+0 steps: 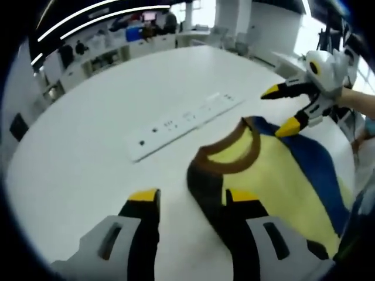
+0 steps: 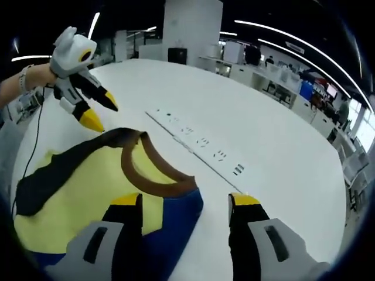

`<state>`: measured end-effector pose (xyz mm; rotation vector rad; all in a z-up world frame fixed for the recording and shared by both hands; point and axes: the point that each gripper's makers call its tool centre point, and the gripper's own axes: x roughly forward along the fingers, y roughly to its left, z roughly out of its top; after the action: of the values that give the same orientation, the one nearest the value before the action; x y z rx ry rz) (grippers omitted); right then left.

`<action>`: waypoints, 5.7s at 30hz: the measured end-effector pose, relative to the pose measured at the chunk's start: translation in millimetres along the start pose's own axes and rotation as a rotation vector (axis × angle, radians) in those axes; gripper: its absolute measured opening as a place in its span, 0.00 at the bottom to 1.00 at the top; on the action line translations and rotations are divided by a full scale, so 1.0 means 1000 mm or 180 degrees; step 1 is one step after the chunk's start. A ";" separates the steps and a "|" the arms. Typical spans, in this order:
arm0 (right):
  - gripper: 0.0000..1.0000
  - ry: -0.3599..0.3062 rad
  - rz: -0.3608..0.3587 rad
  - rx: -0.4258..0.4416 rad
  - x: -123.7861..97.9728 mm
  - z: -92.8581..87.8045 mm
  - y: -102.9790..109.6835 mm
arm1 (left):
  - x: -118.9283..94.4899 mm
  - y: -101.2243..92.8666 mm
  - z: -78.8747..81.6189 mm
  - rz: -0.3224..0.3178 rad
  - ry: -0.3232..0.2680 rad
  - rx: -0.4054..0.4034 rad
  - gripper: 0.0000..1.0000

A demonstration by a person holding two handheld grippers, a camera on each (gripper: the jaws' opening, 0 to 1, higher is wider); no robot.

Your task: Fold the garment on the visible template until the final outline fits inside the template.

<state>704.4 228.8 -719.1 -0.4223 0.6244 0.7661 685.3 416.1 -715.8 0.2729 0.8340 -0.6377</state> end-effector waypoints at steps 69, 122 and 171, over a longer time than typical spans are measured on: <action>1.00 -0.0330 -0.0103 -0.0172 -0.165 -0.015 0.120 | -0.146 -0.125 -0.040 -0.0169 -0.0407 0.0358 0.99; 0.54 -0.0285 0.0496 0.0071 -0.198 -0.112 0.282 | -0.208 -0.252 -0.109 0.0111 -0.0621 -0.0298 0.99; 0.09 0.0188 0.0876 -0.0376 -0.161 -0.147 0.333 | -0.204 -0.186 -0.130 -0.0087 -0.0572 -0.0369 0.91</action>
<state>312.7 282.2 -765.3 -0.4742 0.7034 1.0592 389.2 415.5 -642.7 0.0975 0.7000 -0.6270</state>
